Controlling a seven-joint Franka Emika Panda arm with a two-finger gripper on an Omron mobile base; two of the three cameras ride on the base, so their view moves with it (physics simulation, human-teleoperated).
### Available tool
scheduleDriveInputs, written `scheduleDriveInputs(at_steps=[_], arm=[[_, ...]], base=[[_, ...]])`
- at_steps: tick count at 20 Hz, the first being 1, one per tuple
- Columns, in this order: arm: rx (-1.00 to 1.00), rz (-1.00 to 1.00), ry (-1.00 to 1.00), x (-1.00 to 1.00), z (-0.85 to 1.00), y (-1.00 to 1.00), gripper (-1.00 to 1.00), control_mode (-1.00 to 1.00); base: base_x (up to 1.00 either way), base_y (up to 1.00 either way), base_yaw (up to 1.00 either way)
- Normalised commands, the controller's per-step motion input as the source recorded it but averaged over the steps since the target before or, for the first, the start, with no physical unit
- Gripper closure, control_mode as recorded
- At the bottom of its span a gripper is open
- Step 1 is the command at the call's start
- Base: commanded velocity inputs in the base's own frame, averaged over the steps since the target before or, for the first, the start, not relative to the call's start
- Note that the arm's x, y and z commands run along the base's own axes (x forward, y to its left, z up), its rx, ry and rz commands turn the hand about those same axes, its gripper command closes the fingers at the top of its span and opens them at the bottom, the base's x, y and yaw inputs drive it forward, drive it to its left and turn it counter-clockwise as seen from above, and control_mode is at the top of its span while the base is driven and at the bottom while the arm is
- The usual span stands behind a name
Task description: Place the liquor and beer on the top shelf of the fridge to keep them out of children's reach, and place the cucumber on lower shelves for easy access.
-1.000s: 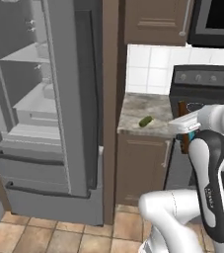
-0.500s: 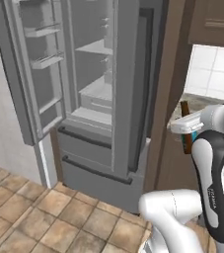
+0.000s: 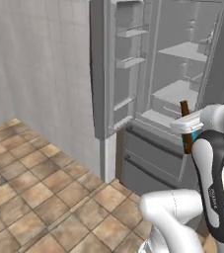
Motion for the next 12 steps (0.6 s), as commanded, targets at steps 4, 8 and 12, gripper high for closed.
scheduleDriveInputs(at_steps=[4, 8, 12], arm=[[0.00, 0.00, 0.00, 0.00, 0.00, 0.00, 1.00, 1.00], [0.00, 0.00, 0.00, 0.00, 0.00, 0.00, 1.00, 1.00], [0.00, 0.00, 0.00, 0.00, 0.00, 0.00, 1.00, 1.00]], base=[[0.52, 0.77, 0.37], [0.49, 0.42, 0.08], [0.37, 0.10, -0.13]])
